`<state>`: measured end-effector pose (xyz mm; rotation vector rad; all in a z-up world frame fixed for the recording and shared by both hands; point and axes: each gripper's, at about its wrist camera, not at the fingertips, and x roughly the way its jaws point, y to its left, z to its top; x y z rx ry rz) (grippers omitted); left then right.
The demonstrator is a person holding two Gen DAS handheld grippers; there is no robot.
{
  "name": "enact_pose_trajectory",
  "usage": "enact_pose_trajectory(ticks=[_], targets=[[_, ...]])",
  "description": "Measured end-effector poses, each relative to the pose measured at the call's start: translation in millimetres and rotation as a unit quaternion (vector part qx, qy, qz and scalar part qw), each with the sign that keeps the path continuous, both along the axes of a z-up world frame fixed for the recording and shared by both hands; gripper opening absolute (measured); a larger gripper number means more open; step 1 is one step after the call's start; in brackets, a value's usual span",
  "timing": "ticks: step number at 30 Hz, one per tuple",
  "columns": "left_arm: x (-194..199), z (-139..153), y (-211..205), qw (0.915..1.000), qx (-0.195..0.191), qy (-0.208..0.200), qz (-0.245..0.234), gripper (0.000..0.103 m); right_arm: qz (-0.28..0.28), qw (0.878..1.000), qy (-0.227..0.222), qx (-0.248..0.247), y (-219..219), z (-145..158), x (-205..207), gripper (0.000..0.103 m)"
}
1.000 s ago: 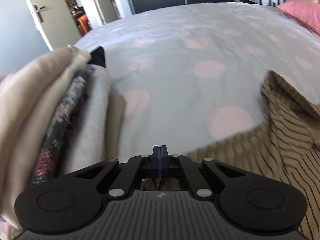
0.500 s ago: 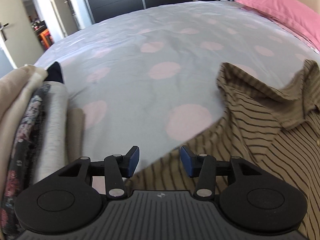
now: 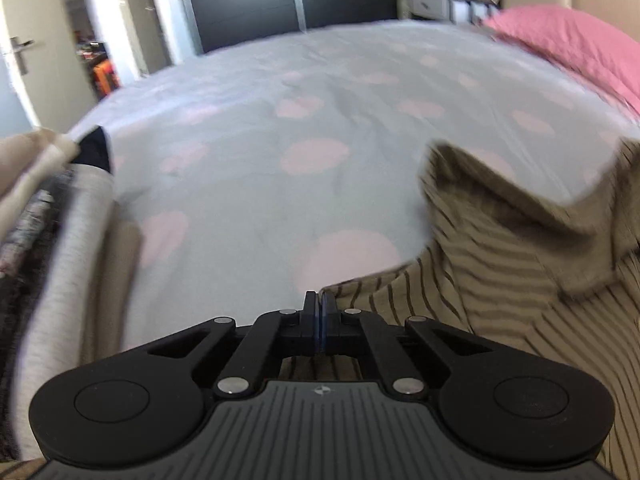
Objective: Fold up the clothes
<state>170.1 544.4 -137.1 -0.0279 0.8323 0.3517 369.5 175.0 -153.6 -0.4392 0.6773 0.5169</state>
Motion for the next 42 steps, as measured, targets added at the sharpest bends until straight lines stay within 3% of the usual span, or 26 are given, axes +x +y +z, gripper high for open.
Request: enact_pose_trajectory(ticks=[4,7,8,9,11,16,21,26,30,36,40,42], targets=[[18,-14,-9,0.9983,0.042,0.042,0.003,0.0,-0.008,0.999,-0.003,-0.039,13,-8,6,0.0],[27,-23,-9,0.9972,0.04,0.061,0.018,0.0,-0.014,0.997,0.013,-0.073,24,-21,7,0.002],[28,-20,-8,0.9972,0.04,0.06,0.022,0.003,-0.018,0.997,0.015,-0.075,24,-18,7,0.005],[27,-15,-7,0.9973,0.035,0.06,0.025,0.01,-0.023,0.997,0.017,-0.077,23,-16,7,0.015],[15,-2,-3,0.9978,0.031,0.054,0.022,0.015,-0.029,0.997,0.02,-0.07,13,-5,7,0.032],[-32,33,7,0.9974,0.048,0.053,0.015,0.016,-0.066,0.995,0.047,-0.054,-30,20,2,0.034],[-94,55,8,0.9986,-0.018,0.051,-0.002,0.015,-0.089,0.989,0.119,0.003,-88,36,-22,0.034],[-139,43,-23,0.9952,-0.044,0.075,-0.043,0.014,-0.059,0.982,0.175,0.026,-125,38,-75,0.027],[-156,24,-40,0.9915,-0.058,0.1,-0.06,0.014,-0.034,0.977,0.212,0.012,-150,26,-114,0.027],[-171,0,-46,0.9864,-0.014,0.158,-0.045,0.011,-0.077,0.976,0.197,-0.059,-194,-5,-127,0.024],[-173,0,-48,0.9734,0.081,0.214,0.001,0.005,-0.142,0.971,0.169,-0.094,-220,-2,-121,0.025],[-183,9,-42,0.9773,0.065,0.201,0.015,0.005,-0.17,0.968,0.155,-0.102,-233,2,-121,0.025]])
